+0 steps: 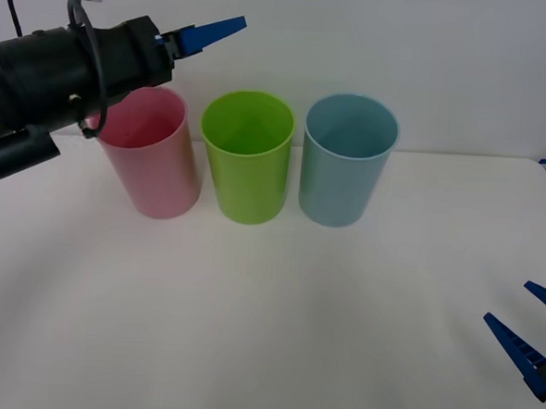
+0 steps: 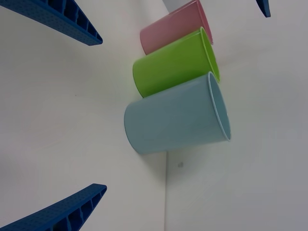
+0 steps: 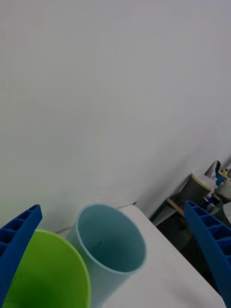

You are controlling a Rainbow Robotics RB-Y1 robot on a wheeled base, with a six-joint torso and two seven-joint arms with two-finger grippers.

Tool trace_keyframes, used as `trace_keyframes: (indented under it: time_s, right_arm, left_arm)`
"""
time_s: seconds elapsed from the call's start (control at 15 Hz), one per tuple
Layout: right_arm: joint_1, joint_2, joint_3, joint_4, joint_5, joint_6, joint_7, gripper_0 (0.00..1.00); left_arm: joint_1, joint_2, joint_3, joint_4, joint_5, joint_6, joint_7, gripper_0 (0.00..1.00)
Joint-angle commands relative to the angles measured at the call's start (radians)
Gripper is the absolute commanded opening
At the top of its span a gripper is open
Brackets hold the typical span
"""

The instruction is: Put cans in the blue bin and PET bottles in the pink bin and trash in the green bin.

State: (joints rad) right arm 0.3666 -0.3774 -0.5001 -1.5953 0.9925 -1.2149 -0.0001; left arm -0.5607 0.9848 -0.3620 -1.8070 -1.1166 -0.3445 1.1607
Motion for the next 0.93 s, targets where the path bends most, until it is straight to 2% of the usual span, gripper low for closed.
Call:
trace_keyframes:
  time_s: [0.07, 0.47, 0.73, 0.93]
  right_arm:
    - [0.0, 0.0, 0.0, 0.0, 0.0, 0.0, 0.0, 1.0]
    - [0.0, 0.0, 0.0, 0.0, 0.0, 0.0, 0.0, 1.0]
    - [0.0, 0.0, 0.0, 0.0, 0.0, 0.0, 0.0, 1.0]
    - [0.0, 0.0, 0.0, 0.0, 0.0, 0.0, 0.0, 1.0]
  left_arm:
    - [0.16, 0.0, 0.166, -0.103, -0.015, -0.094, -0.009, 1.0]
    - [0.467, -0.031, 0.431, -0.253, -0.055, -0.272, -0.038, 1.0]
    - [0.624, -0.179, 0.624, -0.308, -0.186, -0.484, -0.032, 1.0]
    - [0.74, -0.204, 0.664, -0.339, -0.186, -0.492, -0.041, 1.0]
